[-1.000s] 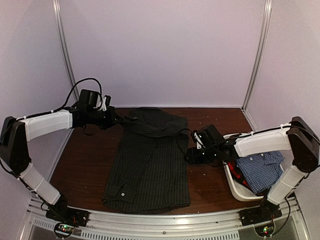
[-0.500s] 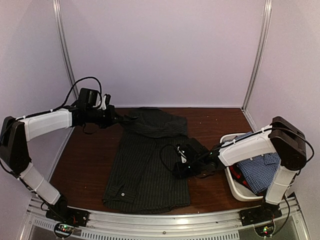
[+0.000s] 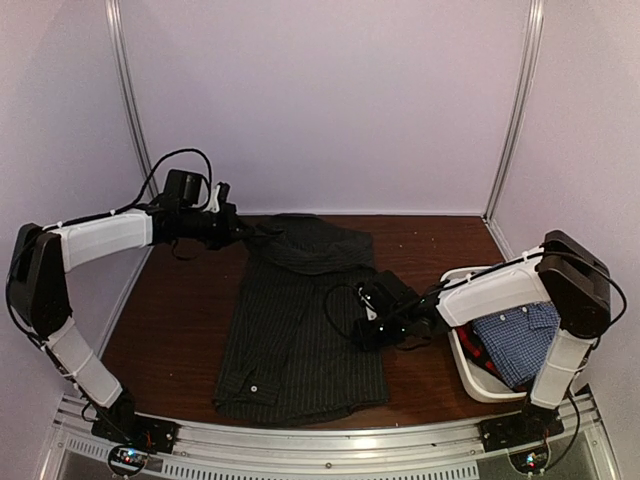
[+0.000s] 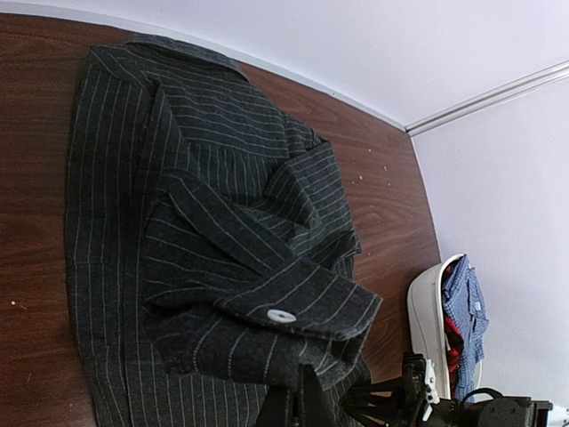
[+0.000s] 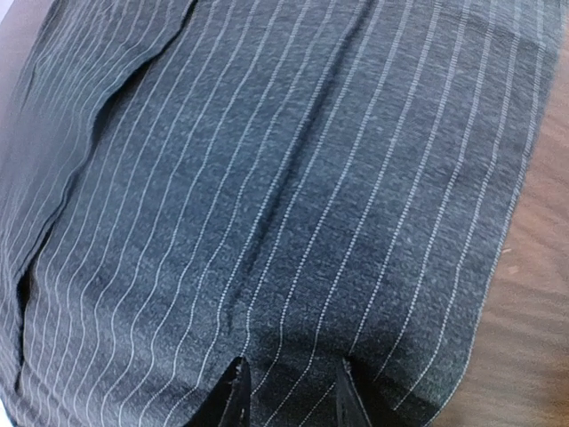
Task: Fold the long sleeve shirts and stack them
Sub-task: Adjust the 1/3-folded tank top at the center of the board, then pick up the corner of the shirt from the corner of the board.
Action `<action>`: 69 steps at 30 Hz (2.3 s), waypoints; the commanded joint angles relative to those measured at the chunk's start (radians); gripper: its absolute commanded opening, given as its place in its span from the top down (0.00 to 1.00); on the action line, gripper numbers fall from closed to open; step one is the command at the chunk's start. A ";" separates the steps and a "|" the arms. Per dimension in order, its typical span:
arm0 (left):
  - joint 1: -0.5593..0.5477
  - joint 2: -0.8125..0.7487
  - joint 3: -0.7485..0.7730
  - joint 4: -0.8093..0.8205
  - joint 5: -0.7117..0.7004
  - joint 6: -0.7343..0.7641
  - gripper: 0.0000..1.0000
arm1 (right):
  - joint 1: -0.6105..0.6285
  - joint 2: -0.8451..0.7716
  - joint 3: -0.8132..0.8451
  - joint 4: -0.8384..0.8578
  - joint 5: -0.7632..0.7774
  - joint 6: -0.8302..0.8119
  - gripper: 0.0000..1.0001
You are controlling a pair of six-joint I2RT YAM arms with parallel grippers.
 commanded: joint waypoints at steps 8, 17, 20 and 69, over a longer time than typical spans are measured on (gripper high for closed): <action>0.000 0.044 0.077 0.060 0.049 -0.002 1.00 | -0.047 -0.078 -0.049 -0.180 0.073 -0.013 0.60; -0.001 0.048 0.073 0.118 0.104 -0.003 1.00 | 0.033 -0.310 -0.163 -0.296 0.073 0.129 0.54; -0.002 0.049 0.073 0.122 0.117 -0.001 1.00 | 0.086 -0.354 -0.195 -0.327 0.073 0.202 0.55; 0.071 0.177 0.504 0.090 0.066 0.085 1.00 | 0.280 -0.411 -0.091 -0.311 0.094 0.314 1.00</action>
